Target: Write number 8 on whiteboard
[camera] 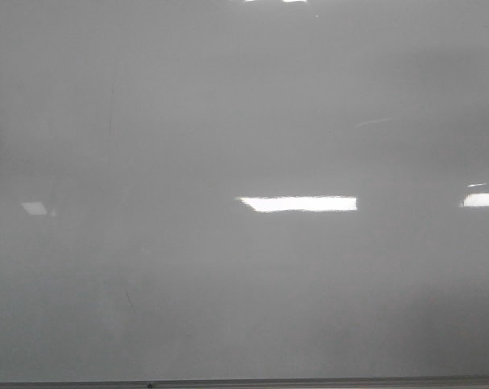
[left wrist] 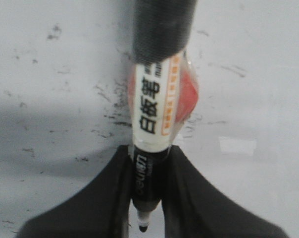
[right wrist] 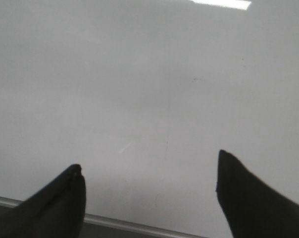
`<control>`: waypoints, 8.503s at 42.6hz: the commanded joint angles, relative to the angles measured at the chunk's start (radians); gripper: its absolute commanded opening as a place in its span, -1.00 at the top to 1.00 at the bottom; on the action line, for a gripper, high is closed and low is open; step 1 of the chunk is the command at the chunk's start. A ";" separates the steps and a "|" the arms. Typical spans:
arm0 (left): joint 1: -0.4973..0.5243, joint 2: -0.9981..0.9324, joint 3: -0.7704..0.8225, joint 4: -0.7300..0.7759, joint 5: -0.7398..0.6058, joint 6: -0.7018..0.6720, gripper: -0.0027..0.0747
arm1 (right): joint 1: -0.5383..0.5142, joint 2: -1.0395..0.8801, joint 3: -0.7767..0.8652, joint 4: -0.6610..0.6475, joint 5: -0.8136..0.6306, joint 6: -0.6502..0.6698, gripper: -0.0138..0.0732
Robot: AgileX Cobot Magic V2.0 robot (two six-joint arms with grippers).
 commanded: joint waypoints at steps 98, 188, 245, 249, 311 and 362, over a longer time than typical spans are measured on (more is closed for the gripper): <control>-0.871 -0.026 -0.482 -0.174 0.899 0.769 0.53 | 0.544 0.542 -0.455 0.504 0.375 -0.818 0.57; -0.434 -0.455 -0.277 -0.266 0.691 0.492 -0.29 | 0.391 0.779 -0.582 0.059 -0.048 -0.115 0.84; -0.498 -0.435 -0.279 -0.329 0.761 0.740 -0.46 | 0.586 0.495 -0.318 0.068 0.015 -0.350 0.84; -0.568 -0.407 -0.280 -0.339 0.761 0.779 -0.58 | 0.616 0.423 -0.293 0.071 0.118 -0.412 0.84; -0.952 -0.091 -0.409 -0.404 0.672 0.874 0.82 | 0.649 0.332 -0.293 0.172 0.436 -0.572 -0.11; -0.071 -0.235 0.024 0.246 -0.073 -0.198 0.82 | 0.463 0.182 -0.291 -0.067 0.433 -0.216 -0.63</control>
